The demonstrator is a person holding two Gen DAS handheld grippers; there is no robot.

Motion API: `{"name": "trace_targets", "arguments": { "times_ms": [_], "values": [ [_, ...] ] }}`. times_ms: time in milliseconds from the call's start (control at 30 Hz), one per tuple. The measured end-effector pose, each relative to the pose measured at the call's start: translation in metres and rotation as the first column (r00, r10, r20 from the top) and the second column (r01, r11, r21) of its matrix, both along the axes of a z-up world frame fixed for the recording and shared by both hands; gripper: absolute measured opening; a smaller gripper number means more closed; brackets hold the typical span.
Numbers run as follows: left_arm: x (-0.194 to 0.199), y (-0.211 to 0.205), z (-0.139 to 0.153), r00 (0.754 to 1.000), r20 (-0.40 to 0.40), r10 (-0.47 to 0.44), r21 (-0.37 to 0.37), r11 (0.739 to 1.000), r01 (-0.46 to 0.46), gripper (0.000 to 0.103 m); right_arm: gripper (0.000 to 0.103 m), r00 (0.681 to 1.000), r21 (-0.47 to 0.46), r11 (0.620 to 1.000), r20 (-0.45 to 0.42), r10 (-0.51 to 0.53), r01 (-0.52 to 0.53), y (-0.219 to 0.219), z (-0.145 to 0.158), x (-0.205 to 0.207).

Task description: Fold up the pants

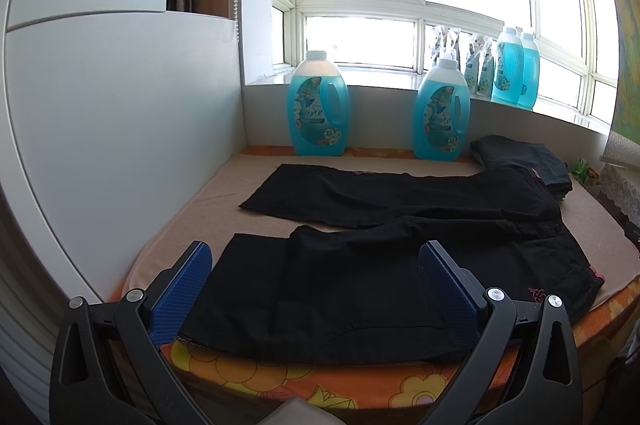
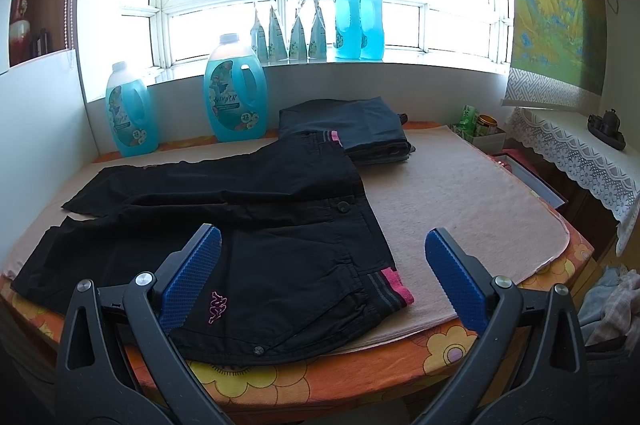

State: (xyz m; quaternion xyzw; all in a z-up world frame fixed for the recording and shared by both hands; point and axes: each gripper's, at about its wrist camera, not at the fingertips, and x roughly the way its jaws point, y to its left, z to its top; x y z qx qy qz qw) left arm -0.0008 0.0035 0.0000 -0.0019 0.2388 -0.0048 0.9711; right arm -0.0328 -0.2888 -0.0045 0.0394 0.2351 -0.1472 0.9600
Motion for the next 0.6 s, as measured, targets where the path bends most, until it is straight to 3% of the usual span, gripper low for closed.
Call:
{"name": "trace_targets", "arguments": {
  "times_ms": [600],
  "values": [
    [0.0019,-0.0003,-0.0023,1.0,-0.003,-0.002,0.003,1.0,0.002,0.103,0.103,1.0,0.0,1.0,-0.002,0.005,-0.005,0.0014,-0.0008,0.0006]
  ]
}}
